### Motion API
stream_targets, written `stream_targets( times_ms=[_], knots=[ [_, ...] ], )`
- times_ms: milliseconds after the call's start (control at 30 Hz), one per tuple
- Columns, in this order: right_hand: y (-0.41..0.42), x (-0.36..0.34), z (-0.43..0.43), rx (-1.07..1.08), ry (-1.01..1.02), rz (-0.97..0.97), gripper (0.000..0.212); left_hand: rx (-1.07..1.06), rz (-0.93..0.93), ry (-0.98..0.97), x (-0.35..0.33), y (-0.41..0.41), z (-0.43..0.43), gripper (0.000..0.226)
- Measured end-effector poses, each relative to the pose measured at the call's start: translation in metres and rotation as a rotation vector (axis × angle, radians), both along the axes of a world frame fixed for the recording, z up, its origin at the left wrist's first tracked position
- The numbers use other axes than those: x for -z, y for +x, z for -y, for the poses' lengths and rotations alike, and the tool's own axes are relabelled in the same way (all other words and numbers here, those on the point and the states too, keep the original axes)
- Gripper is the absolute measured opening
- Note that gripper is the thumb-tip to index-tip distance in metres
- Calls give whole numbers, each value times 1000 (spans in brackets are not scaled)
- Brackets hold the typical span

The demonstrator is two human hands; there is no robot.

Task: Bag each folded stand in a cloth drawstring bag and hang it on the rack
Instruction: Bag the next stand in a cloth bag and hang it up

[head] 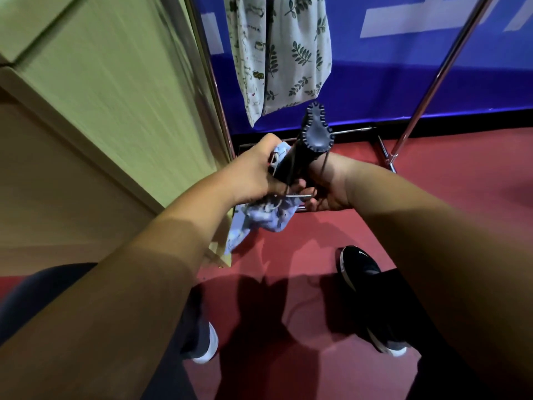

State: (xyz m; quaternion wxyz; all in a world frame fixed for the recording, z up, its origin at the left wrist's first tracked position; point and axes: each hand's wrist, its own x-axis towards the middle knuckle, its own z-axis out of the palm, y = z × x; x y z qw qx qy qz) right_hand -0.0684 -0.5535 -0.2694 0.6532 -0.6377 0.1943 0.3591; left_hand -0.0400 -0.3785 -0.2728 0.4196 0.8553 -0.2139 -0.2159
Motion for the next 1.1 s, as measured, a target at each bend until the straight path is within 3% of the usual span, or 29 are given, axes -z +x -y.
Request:
stream_targets(
  times_ms=[67,100,267,400,533,667,833,967,1100],
  knots=[
    [0,0,2,-4,-18,45,35,3,194,34,-1,0,2,38],
    [0,0,1,-2,-43,66,35,-27,203,38,-2,1,0,36],
    [3,12,-2,-54,-290,196,16,-175,123,-70,-5,0,0,51],
    [-1,14,-2,-360,-730,379,21,-264,122,-82,-5,6,4,50],
    [-10,17,-7,-573,-738,282,21,-338,100,-11,5,14,0,51],
    [-2,13,-7,-533,-936,592,16,-323,112,24,9,17,-3,63],
    [5,19,-2,-398,-908,643,10,-290,153,99,7,20,-6,62],
    [5,22,4,-282,-828,615,7,-217,121,78,4,17,-6,81],
    [3,21,5,-240,-765,577,11,-131,149,130,3,17,-4,80]
  ],
)
